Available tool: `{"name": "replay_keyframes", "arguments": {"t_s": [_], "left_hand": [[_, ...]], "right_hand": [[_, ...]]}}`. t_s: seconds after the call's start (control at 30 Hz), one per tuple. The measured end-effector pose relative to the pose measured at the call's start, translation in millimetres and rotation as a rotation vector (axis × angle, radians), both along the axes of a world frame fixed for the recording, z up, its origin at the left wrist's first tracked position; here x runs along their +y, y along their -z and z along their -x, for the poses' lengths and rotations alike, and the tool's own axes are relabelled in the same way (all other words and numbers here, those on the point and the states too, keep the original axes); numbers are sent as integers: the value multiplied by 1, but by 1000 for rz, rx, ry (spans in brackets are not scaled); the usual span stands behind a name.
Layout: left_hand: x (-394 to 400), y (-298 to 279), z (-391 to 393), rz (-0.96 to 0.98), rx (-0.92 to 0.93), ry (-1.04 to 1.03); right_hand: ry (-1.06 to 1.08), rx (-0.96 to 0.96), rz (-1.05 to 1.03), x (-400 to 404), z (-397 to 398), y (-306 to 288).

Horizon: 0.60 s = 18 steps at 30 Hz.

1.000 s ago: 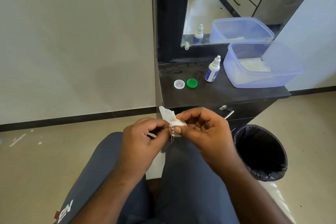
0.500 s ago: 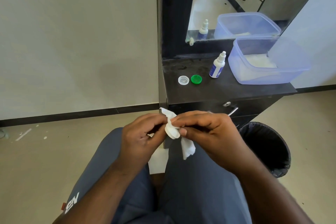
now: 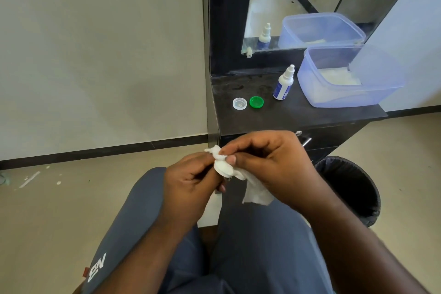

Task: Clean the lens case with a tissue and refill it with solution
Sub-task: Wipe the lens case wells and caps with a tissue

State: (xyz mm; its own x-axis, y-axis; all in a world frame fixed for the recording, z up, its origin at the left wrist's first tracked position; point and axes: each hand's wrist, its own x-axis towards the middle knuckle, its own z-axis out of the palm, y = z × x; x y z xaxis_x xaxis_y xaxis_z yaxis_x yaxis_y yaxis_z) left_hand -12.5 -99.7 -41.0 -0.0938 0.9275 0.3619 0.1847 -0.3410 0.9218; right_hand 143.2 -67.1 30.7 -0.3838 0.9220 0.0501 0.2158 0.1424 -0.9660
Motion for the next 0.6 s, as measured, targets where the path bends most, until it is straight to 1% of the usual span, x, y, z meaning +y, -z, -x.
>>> {"name": "replay_keyframes", "arguments": {"t_s": [0.07,0.1,0.13,0.23,0.3,0.37,0.5,0.6], "left_hand": [[1,-3,9,-293,419,-80],[3,-4,12,-393,554,-92],[4,-6,15,-455,633,-102],[6,-15,20,-587,728,-155],[8,-20,21,-653,777,-177],[10,-22,23,-678,821,-180],[13,-26,27,-688,846,-139],[14,-23,31,-690,857,-129]], "right_hand": [[-18,-169,-71,-1,-7,-1],[-22,-223,-118,-4,-8,-2],[-22,-255,-182,-6,-8,-3],[-31,-285,-403,-13,-6,-4],[-11,-291,-439,-11,-6,-2],[28,-301,-445,-10,-7,-3],[28,-278,-626,-15,-2,-5],[29,-294,-679,-11,0,-1]]}}
